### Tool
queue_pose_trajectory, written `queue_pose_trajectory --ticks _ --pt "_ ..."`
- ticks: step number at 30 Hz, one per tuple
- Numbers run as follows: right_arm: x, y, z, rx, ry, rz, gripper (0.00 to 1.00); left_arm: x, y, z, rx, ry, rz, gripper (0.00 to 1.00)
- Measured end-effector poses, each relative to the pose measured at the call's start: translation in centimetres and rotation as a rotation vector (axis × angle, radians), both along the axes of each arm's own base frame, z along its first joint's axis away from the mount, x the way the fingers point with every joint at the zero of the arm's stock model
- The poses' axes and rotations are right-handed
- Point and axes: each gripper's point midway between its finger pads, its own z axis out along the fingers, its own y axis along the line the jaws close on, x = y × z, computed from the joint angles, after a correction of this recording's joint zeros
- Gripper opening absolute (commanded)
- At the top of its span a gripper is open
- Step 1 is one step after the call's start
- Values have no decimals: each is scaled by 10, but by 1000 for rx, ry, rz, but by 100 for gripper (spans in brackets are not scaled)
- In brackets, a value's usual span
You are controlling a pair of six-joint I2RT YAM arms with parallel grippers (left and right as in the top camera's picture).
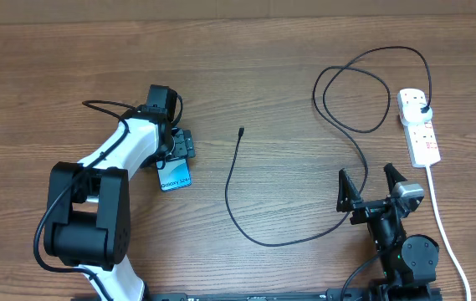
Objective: Plug charger to phone and switch on socket
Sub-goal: 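Close the left gripper on the smartphone's bottom edge and adjust grip, then lift the smartphone with the left gripper and tilt it upright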
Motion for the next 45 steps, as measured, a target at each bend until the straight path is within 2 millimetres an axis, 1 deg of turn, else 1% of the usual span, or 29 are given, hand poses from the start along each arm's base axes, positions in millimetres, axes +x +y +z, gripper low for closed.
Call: queue_pose_trajectory --ticks 2,3,4,19,27,32,40,45 --pt "0 0 0 0 0 0 100 0 0 0 -3 -1 5 94" --pt "0 0 0 0 0 0 100 0 -1 0 -6 -1 6 99" --pt "0 0 0 0 0 0 100 1 -2 0 -13 -2 8 100" --pt "0 0 0 0 0 0 100 2 -5 1 -19 -8 13 100" --pt "0 0 0 0 0 0 100 -1 -4 0 -15 6 16 89" --pt "0 0 0 0 0 0 100 -5 -4 0 -18 21 22 88" --pt "0 0 0 0 0 0 100 -7 -4 0 -20 30 32 79" --pt "0 0 0 0 0 -1 100 -7 -4 0 -21 27 37 79"
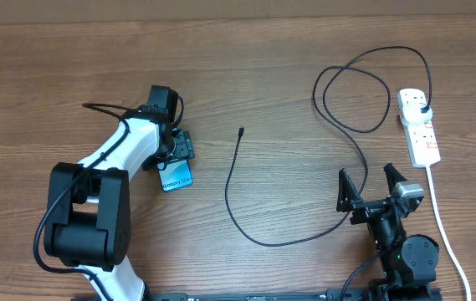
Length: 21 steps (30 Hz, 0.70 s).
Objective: Plug charger to phone and switch on socket
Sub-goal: 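Lift the smartphone with the left gripper and tilt it upright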
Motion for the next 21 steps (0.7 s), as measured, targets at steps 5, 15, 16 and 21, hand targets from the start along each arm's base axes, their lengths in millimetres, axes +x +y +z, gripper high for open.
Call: queue_pose_trajectory --ticks 5,15,16,21 --pt "0 0 0 0 0 0 100 0 0 1 0 -1 0 76" --pt "0 0 0 -1 -1 0 100 -12 -8 5 -35 125 1 72" --pt "0 0 0 0 0 0 100 -14 -10 5 -44 145 2 72" --pt "0 0 0 0 0 0 100 -13 -18 10 -83 197 5 72"
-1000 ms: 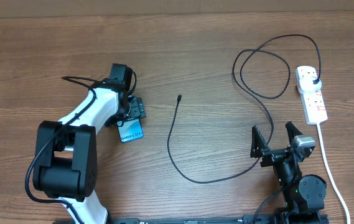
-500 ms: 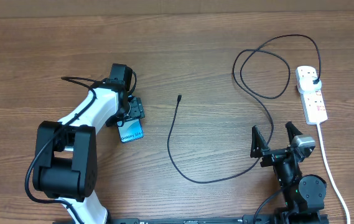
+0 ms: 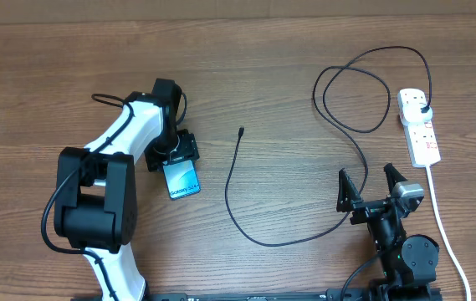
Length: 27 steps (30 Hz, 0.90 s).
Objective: Plug charger to phone and switch on socket
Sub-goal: 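Lift the smartphone with the left gripper and tilt it upright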
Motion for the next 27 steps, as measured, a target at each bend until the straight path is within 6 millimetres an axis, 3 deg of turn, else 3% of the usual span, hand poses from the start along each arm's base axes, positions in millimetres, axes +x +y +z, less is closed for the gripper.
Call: queue_pose_trajectory --ticks 10,17,27 --pt "0 0 0 0 0 0 100 34 -14 42 -44 -77 -6 73" --pt "0 0 0 0 0 0 100 43 -23 62 -96 -94 -3 73" --pt "0 0 0 0 0 0 100 36 -65 79 -351 -46 5 72"
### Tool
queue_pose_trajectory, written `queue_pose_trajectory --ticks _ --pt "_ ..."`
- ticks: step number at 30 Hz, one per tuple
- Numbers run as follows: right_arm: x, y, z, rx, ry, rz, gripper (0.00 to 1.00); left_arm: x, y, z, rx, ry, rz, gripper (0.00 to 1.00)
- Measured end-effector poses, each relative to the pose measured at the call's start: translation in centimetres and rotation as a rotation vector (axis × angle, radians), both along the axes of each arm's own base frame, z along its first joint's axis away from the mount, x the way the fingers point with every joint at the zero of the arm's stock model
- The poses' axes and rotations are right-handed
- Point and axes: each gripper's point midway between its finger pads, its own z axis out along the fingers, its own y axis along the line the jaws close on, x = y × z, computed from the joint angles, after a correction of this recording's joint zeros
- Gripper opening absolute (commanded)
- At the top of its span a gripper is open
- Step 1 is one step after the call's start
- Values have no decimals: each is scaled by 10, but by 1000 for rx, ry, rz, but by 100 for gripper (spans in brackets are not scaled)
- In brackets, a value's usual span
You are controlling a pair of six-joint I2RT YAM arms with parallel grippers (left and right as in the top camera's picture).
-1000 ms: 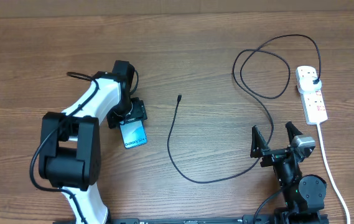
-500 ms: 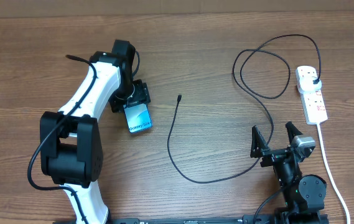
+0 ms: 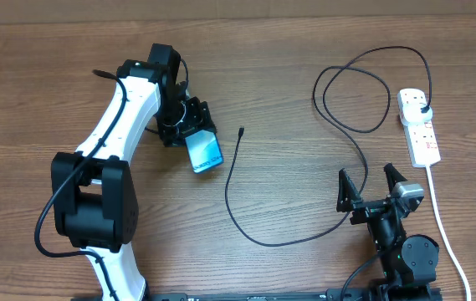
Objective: Plug charger to phone and switch on socket
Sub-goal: 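Lift the smartphone with the left gripper and tilt it upright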
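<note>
In the overhead view my left gripper [image 3: 194, 125] is shut on the top end of a blue phone [image 3: 204, 152], which lies left of the black charger cable's free plug [image 3: 242, 131]. That cable [image 3: 231, 201] curves down and right, loops upward and ends at the white socket strip [image 3: 419, 127] on the far right, where its adapter [image 3: 422, 109] sits plugged in. My right gripper [image 3: 371, 188] rests open at the bottom right, apart from cable and strip.
The strip's white lead [image 3: 443, 226] runs down the right side past my right arm. The wood table [image 3: 53, 84] carries nothing else besides the black cable's large loop [image 3: 355, 92] at upper right.
My left gripper has carried the phone up and to the right; the phone now lies close to the cable's free plug. The right arm has not moved.
My left gripper was shut on the phone at mid left and stayed there through the second moment. Then the phone sat slightly lower and further right. Now it is beside the cable's plug end. Cable, strip and right arm kept their places.
</note>
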Motion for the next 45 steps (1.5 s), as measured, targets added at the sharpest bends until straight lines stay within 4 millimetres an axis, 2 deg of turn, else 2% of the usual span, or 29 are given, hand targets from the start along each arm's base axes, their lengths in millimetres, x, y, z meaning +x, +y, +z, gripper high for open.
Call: queue_pose_trajectory --ticks 5,10,21,28,37,45 --pt "0 0 0 0 0 0 100 -6 -27 15 -177 38 -3 67" --pt "0 0 0 0 0 0 100 -13 -49 34 -345 95 13 68" --pt "0 0 0 -1 0 0 100 -21 -71 62 -534 277 156 63" --pt "0 0 0 0 0 0 100 -23 -81 79 -630 372 215 66" --pt "0 0 0 0 0 0 100 -25 -89 101 -759 446 229 66" --pt "0 0 0 0 0 0 100 -14 -74 110 -825 450 272 64"
